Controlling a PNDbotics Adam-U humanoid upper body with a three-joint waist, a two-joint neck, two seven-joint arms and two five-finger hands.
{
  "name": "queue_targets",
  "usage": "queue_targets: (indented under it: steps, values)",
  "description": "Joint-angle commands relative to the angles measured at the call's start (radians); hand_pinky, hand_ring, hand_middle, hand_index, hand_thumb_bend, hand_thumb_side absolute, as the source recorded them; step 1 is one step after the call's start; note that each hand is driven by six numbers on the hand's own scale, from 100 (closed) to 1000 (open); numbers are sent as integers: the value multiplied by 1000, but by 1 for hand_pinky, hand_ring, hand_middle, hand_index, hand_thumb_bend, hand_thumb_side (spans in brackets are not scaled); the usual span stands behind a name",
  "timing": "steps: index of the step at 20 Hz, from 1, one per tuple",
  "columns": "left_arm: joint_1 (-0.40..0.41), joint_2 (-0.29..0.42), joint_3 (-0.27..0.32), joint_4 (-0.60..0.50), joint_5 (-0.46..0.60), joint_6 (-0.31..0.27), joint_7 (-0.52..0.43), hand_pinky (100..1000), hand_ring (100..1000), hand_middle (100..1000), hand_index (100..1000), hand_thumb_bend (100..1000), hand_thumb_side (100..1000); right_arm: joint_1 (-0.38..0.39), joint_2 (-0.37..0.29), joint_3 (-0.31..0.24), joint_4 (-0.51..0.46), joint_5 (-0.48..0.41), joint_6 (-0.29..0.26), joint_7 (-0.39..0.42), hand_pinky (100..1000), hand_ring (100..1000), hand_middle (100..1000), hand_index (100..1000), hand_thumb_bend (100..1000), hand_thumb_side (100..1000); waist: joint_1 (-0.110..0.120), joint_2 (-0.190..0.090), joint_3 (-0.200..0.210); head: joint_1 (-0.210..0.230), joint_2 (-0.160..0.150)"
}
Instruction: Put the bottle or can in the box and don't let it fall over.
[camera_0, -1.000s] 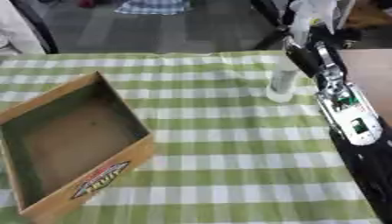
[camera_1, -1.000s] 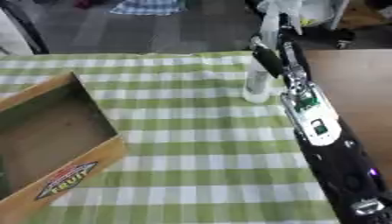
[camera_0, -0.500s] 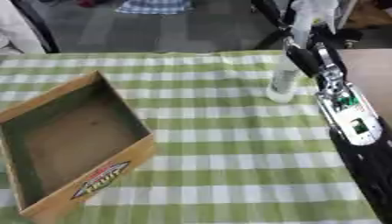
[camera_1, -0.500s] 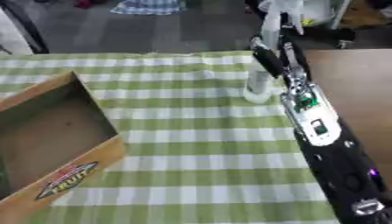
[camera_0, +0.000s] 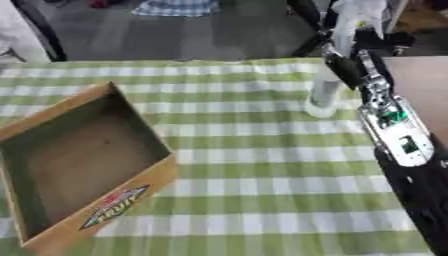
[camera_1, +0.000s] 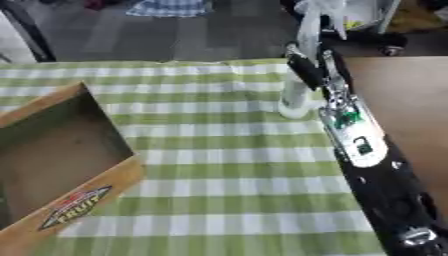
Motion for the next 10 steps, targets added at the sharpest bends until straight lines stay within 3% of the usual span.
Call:
queue_targets:
  steps: [1, 10]
  values:
    - [2, 6, -1, -5, -2, 4, -5, 1000, 594, 695, 704, 207, 740, -21, -25, -1, -4, 14, 3, 15, 988, 993, 1000, 972, 100, 728, -2, -12, 1, -3, -16]
    - [1, 6, -2, -4, 2, 8, -8, 1000, 595, 695, 704, 205, 742, -32, -30, -6, 19, 55, 21, 38, 985, 988, 1000, 965, 100, 737, -2, -9, 2, -4, -20]
